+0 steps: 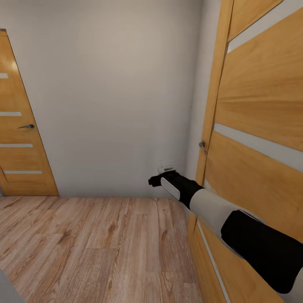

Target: Move the two storage containers from the living room to the garage. In the garage, place one container on the floor and stack the other container on top of it (either order is fine).

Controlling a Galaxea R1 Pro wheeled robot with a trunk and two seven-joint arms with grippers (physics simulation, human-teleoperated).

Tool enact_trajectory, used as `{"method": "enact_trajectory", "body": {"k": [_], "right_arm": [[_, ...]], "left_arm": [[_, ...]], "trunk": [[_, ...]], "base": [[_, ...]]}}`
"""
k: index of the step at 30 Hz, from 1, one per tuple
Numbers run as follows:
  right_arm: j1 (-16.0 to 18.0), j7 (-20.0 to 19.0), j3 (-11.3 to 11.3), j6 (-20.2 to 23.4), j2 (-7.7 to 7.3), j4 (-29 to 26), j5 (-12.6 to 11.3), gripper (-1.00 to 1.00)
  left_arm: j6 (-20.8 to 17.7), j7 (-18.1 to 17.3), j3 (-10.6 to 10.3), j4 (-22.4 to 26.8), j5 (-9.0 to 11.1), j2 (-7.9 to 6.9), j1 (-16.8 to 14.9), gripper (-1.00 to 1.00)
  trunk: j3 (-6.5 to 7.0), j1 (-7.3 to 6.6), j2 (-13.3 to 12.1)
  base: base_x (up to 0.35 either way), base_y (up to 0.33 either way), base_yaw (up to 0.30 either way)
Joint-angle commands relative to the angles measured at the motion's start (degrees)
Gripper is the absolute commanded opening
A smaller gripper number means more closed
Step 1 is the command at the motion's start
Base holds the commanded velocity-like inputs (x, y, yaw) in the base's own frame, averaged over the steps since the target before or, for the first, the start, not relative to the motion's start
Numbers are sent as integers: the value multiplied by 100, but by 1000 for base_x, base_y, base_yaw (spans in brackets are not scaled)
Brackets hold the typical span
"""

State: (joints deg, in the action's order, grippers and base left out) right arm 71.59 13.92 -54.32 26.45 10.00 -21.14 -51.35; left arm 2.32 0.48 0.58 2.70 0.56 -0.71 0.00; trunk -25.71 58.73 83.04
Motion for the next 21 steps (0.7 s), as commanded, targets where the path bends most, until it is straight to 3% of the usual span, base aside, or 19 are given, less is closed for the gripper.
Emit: {"method": "enact_trajectory", "body": {"k": [1, 13, 15, 16, 21], "right_arm": [[-30, 43, -36, 10, 0, -5, -44, 100], [-854, 37, -58, 9, 0, -6, -15, 100], [-1209, 33, -65, -1, 0, -3, 7, 100], [-1428, 32, -68, -50, 0, 4, 74, 100], [-1915, 32, -71, -282, 0, 36, 433, 100]], "left_arm": [[14, 5, 6, 2, 6, -2, 0, 100], [14, -4, 5, 2, 6, -3, 0, 100], [14, -4, 4, 2, 6, -1, 0, 100], [14, -4, 4, 2, 6, 0, 0, 100], [14, -3, 7, 2, 6, 0, 0, 100]], "trunk": [[-6, 0, 4], [-6, 0, 4], [-6, 0, 4], [-6, 0, 4], [-6, 0, 4]], "base": [[0, 0, 0], [0, 0, 0], [0, 0, 0], [0, 0, 0], [0, 0, 0]]}}
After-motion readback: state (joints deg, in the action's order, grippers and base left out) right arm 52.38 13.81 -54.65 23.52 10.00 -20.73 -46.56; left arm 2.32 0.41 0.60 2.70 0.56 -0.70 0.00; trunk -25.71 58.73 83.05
